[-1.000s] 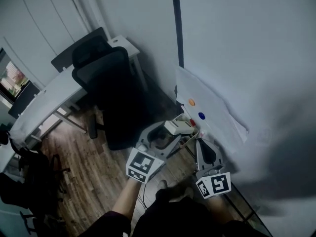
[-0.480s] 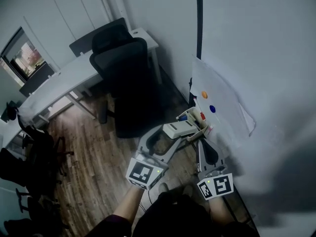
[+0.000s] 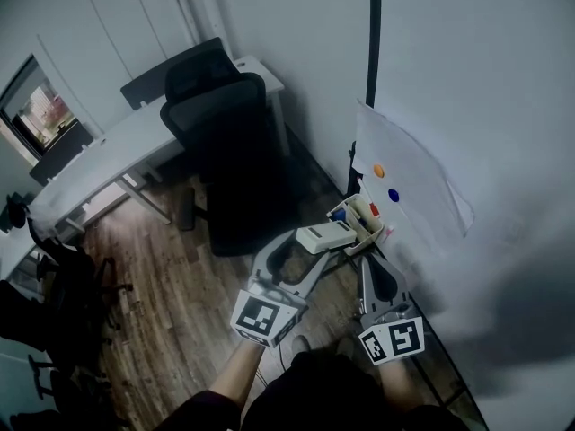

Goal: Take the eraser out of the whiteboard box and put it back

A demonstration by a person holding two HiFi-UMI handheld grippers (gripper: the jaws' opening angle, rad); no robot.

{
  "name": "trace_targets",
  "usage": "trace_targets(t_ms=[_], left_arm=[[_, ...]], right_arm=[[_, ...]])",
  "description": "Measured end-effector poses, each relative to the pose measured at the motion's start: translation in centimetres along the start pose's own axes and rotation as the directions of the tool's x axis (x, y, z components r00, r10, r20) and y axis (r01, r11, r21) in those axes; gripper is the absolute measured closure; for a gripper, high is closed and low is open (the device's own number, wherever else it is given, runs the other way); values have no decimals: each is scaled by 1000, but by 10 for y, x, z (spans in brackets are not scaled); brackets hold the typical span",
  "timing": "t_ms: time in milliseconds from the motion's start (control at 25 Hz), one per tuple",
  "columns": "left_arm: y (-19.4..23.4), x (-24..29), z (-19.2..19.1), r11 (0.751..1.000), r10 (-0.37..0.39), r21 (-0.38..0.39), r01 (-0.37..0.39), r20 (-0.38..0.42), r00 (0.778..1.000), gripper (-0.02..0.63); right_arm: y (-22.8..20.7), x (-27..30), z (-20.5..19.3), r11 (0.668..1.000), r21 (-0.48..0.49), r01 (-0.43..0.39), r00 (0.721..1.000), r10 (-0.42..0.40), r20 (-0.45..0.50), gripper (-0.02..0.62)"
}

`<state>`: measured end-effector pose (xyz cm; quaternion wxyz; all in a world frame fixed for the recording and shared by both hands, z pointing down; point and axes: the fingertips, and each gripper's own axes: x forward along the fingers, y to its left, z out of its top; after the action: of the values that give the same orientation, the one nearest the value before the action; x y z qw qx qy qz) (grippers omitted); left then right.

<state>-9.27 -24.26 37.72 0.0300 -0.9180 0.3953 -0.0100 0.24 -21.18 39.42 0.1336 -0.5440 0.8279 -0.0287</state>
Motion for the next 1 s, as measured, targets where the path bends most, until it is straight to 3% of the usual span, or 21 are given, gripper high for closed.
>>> trace_targets(t_ms=[480, 1000], left_arm=[[11, 2, -9, 999, -35, 0, 35, -19, 999, 354], [17, 44, -35, 992, -118, 31, 124, -149, 982, 357]], right_arm=[[4, 3, -9, 999, -2, 40, 999, -40, -10, 591], [-19, 9, -21, 994, 4, 107, 994, -107, -23, 591]])
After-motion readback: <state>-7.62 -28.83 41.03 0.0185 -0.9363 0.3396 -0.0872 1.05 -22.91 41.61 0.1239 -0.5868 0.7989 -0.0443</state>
